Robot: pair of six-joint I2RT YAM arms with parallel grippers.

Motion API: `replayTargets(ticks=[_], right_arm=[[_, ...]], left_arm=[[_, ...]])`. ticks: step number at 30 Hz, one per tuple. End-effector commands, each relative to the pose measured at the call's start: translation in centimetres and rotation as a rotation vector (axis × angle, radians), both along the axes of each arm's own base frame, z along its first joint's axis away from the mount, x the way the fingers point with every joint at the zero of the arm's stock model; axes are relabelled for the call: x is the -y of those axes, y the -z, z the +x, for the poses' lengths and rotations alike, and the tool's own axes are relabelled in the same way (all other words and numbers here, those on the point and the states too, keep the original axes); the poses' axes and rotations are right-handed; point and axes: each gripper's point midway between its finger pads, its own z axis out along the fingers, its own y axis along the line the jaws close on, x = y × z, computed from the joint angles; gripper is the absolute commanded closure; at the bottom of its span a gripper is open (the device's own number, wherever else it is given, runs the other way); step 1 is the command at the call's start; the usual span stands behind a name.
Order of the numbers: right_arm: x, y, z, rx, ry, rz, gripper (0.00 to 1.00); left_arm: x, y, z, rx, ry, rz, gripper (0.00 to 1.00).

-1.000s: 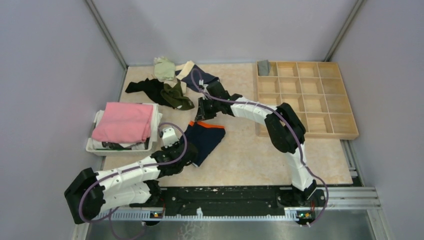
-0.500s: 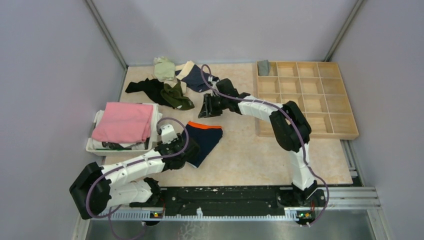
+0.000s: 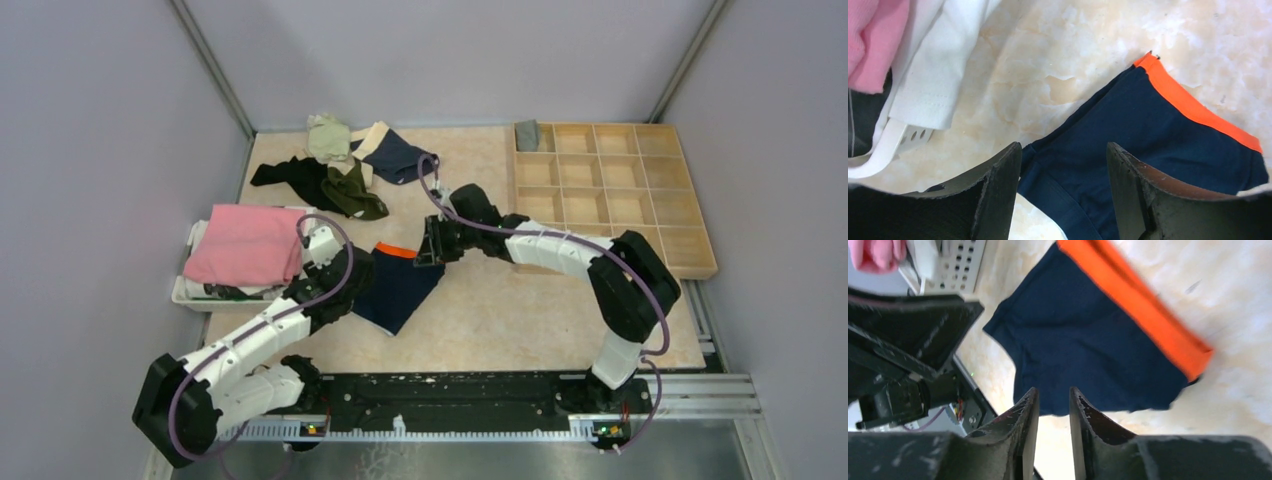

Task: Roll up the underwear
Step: Fold the underwear at the center of the board.

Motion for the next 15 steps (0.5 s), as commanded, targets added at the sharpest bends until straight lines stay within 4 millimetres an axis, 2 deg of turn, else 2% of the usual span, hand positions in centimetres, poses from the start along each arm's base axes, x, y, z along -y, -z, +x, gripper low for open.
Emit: replayTargets(ticks=[1,5,8,13,15], right_arm=[[-2.5,-1.0,-4.3,0.0,-0.034,0.078,0.75],[-4.8,-0.5,-6.3,-0.017,-0.058,0.107,0.84],[-6.4,0.1,-6.8,-0.001,-0.076,0.094,0.89],[-6.9,2.3,-5.6,0.037,-0.025,0.03,0.95],[-6.5,4.1,-5.0,0.039,-0.004,-0.02,0.96]], left_arm=[[1.0,-2.1,1.3,0.068,0.076,-0.045,0.33],[0.8,-2.8,1.3,0.089,0.081,-0.053,0.38],[0.6,-2.8,1.1,0.091,0.086,-0.056,0.4],[0.8,-2.3,0.7,0.085,0.107,-0.063,0.43],[0.9,-2.2,0.7,0.086,0.119,-0.068,0.43]])
